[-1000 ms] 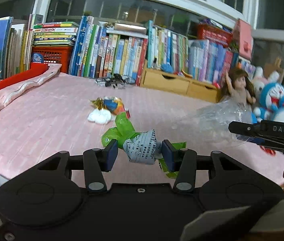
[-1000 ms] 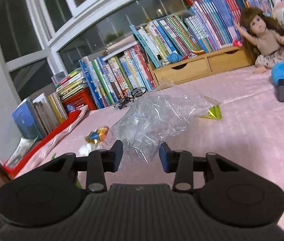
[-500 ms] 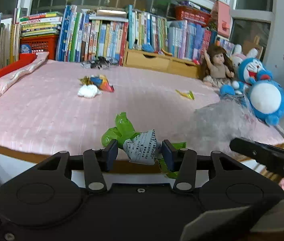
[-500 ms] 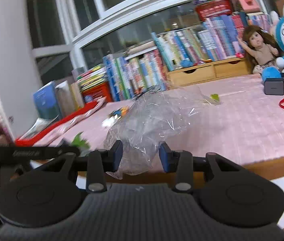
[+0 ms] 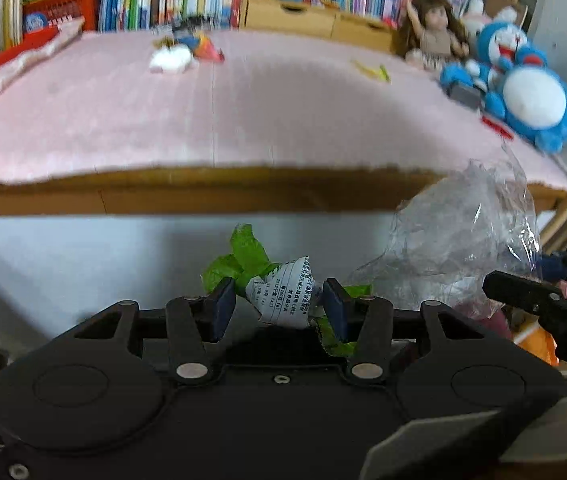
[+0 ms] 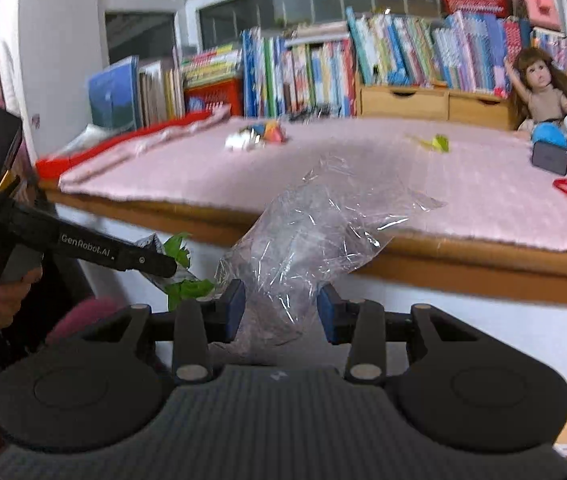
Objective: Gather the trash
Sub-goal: 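Carry both held items down past the table edge over the bin, then open both tools to drop the wrapper and plastic bag into the bin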
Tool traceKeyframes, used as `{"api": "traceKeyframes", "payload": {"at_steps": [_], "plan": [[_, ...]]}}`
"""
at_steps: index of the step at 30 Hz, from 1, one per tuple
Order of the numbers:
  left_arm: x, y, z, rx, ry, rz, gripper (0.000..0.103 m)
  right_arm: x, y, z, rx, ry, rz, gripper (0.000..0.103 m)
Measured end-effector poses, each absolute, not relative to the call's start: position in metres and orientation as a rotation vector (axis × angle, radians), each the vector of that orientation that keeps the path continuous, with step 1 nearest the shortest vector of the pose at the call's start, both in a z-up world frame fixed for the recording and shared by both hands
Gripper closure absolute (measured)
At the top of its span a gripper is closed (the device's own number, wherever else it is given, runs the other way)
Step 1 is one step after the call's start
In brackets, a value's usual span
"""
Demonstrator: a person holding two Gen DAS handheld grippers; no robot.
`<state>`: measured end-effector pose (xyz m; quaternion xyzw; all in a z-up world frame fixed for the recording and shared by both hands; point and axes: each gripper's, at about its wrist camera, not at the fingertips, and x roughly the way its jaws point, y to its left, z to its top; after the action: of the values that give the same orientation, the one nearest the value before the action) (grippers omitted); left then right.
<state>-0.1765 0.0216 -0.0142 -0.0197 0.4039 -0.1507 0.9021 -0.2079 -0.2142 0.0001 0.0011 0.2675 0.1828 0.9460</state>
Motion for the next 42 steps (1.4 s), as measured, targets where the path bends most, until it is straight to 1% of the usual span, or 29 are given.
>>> {"api": "traceKeyframes", "payload": {"at_steps": [4, 12, 17, 24, 27, 29, 31, 32, 35, 38, 40, 42], "plan": [[-0.174, 0.015, -0.045, -0.044, 0.935, -0.327, 0.057, -0.206, -0.212, -0.012, -0.035, 0.600, 0.371, 0.059], [-0.172, 0.005, -0.085, 0.035, 1.049, -0.328, 0.057, -0.202, -0.203, -0.042, -0.080, 0.713, 0.406, 0.059], [-0.171, 0.002, -0.101, 0.076, 1.102, -0.338, 0.057, -0.199, -0.195, -0.057, -0.104, 0.775, 0.435, 0.058], [-0.166, -0.003, -0.110, 0.101, 1.125, -0.348, 0.057, -0.198, -0.186, -0.067, -0.134, 0.827, 0.475, 0.057], [-0.164, -0.004, -0.111, 0.096, 1.125, -0.343, 0.056, -0.198, -0.182, -0.069, -0.138, 0.836, 0.486, 0.051], [-0.159, -0.003, -0.110, 0.088, 1.123, -0.338, 0.055, -0.198, -0.181, -0.069, -0.139, 0.839, 0.497, 0.045], [-0.158, -0.002, -0.109, 0.083, 1.120, -0.328, 0.054, -0.199, -0.179, -0.070, -0.142, 0.838, 0.507, 0.044], [-0.158, -0.001, -0.108, 0.081, 1.118, -0.323, 0.054, -0.199, -0.178, -0.069, -0.144, 0.838, 0.511, 0.041], [-0.157, 0.002, -0.106, 0.073, 1.113, -0.312, 0.050, -0.199, -0.177, -0.069, -0.143, 0.836, 0.513, 0.037], [-0.158, 0.002, -0.100, 0.068, 1.098, -0.308, 0.038, -0.198, -0.179, -0.069, -0.127, 0.831, 0.503, 0.030], [-0.160, 0.002, -0.095, 0.069, 1.075, -0.305, 0.025, -0.196, -0.181, -0.067, -0.113, 0.822, 0.493, 0.028], [-0.160, 0.001, -0.091, 0.073, 1.053, -0.304, 0.024, -0.196, -0.183, -0.065, -0.102, 0.804, 0.484, 0.027]]}}
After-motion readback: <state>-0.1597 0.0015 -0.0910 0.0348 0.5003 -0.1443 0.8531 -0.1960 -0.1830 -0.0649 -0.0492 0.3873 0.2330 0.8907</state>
